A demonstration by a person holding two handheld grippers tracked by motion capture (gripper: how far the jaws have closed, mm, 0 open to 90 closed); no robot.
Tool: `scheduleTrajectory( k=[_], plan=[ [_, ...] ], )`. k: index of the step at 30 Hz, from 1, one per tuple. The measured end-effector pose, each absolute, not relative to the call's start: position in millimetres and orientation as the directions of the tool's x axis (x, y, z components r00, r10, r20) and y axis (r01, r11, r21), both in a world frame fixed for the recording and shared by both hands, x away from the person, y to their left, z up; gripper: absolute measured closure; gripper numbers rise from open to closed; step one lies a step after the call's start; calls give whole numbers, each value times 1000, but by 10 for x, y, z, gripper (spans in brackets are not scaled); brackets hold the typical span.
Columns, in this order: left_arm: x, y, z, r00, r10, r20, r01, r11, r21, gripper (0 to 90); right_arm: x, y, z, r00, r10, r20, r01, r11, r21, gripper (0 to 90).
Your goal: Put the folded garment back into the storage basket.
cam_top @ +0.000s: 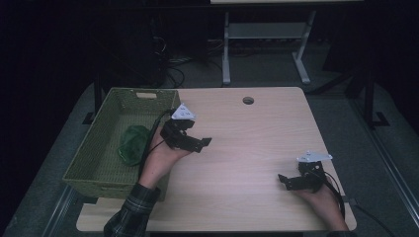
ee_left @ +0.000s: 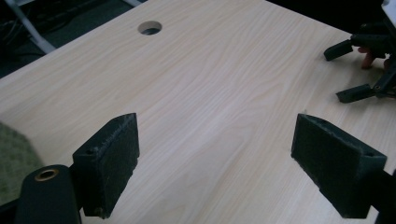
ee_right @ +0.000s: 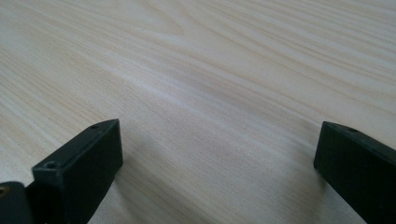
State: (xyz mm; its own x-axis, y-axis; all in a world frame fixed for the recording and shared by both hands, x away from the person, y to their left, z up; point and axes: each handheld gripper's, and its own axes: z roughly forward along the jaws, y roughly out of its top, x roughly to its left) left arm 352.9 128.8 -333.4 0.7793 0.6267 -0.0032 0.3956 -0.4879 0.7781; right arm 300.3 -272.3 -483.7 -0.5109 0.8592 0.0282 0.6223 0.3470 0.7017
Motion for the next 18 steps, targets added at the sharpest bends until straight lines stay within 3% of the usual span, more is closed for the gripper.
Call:
scheduleTrajectory(
  k=[18],
  plan=[
    [3413,834,-3939,813,582,-12,385,-522,761,147,3002,-2723,-4837,-511,859,29,623,347,701,9]
  ],
)
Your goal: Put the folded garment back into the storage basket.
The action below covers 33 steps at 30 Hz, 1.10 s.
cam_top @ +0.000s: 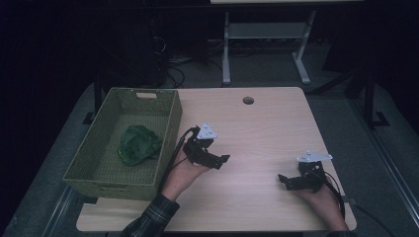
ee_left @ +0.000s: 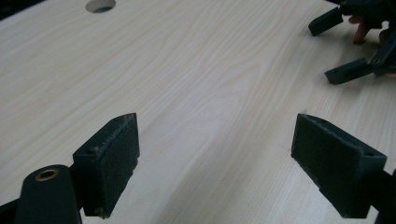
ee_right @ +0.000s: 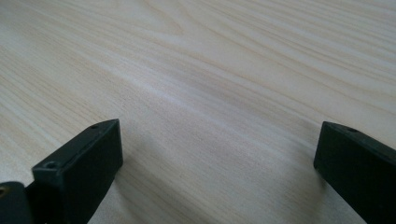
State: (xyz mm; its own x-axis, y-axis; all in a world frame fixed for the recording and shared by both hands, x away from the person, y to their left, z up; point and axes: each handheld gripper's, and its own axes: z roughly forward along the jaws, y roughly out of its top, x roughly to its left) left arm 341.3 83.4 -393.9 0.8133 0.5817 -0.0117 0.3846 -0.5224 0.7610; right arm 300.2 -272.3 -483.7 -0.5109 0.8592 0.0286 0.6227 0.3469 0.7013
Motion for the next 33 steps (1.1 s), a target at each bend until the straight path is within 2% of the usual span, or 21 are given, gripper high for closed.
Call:
scheduleTrajectory(
  k=[12,19,33],
  plan=[
    [3390,837,-4370,804,594,-6,398,-530,749,150,3003,-2724,-4838,-512,859,28,622,348,702,9],
    [3390,829,-4632,802,598,12,417,-574,704,146,3003,-2724,-4837,-511,859,28,622,348,701,9],
    [3363,861,-4788,786,618,4,426,-546,721,138,3002,-2723,-4838,-511,859,28,622,347,702,9]
  ],
)
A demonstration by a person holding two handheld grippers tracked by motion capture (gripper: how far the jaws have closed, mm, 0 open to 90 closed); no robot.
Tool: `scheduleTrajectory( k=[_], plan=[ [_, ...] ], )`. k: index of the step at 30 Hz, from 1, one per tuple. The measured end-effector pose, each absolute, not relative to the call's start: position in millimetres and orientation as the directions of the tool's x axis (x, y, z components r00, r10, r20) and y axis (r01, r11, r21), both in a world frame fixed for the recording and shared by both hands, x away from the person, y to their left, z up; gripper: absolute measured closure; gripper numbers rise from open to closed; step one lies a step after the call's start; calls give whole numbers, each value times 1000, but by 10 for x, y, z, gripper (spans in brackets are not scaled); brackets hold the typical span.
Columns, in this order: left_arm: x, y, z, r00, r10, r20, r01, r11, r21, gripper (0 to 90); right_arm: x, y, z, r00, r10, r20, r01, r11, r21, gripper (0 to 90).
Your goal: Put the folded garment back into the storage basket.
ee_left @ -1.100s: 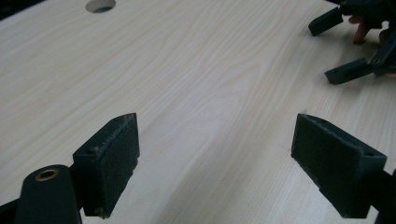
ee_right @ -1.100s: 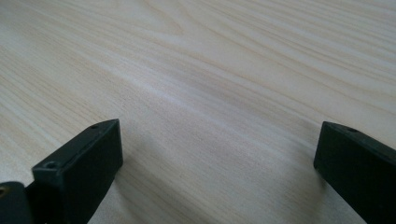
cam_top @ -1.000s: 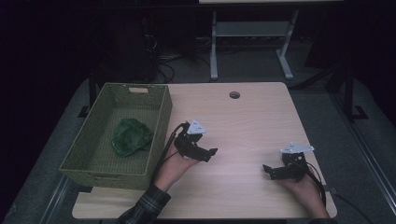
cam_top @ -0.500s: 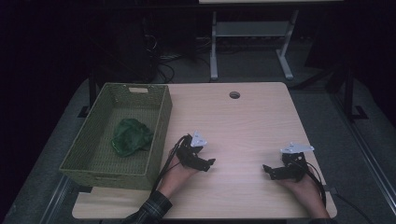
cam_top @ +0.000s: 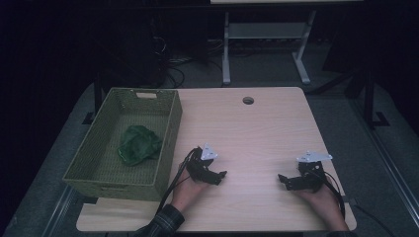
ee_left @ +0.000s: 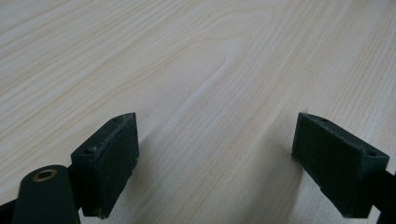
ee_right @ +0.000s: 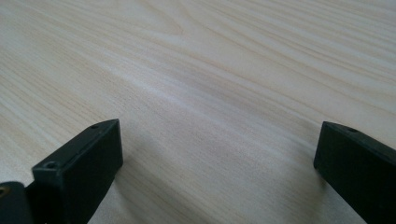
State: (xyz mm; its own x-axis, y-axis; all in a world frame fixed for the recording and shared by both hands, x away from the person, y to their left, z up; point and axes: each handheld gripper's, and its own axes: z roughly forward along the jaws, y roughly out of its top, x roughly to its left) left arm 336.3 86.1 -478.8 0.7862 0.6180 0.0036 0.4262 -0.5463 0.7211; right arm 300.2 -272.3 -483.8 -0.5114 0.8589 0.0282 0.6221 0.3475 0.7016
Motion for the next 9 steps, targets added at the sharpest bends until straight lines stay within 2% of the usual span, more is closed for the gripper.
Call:
scheduleTrajectory(
  k=[9],
  plan=[
    [3365,860,-4788,784,621,3,430,-546,719,129,3003,-2724,-4838,-511,859,28,622,348,701,9]
  ],
)
